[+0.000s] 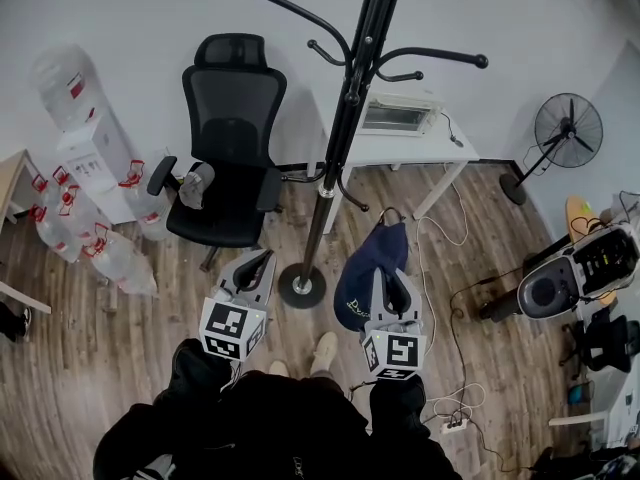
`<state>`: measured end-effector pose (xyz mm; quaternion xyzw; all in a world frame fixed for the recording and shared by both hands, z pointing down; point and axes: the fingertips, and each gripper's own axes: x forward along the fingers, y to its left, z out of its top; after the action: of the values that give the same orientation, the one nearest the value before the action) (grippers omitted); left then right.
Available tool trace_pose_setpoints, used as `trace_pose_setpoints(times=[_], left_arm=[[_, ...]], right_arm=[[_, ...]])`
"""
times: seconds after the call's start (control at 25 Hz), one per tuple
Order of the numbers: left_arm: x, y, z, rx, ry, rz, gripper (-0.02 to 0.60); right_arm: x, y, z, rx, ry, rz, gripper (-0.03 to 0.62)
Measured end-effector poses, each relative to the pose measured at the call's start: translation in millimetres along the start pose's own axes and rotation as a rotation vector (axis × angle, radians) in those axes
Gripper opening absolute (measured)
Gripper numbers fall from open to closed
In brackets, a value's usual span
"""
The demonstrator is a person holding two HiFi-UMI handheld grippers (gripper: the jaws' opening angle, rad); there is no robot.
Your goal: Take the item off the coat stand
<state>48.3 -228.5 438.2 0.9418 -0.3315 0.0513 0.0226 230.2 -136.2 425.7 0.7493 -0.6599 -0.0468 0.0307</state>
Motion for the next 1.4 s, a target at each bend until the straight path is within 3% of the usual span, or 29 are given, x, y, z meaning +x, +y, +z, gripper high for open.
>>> trace_pose_setpoints(times=[0.44,1.4], left_arm=[[-2.5,-8.2,-10.8,0.002,0.023,0.005,0.025],[-7.4,-18.3,-10.9,0.011,0.029,0.017,0.025]], right_arm=[[-20.5,-21.8,-32.0,0.027,0.054,-0.041,0.075],[-29.3,-16.6,-27.4,0.028,0.034,-0.016,0.075]])
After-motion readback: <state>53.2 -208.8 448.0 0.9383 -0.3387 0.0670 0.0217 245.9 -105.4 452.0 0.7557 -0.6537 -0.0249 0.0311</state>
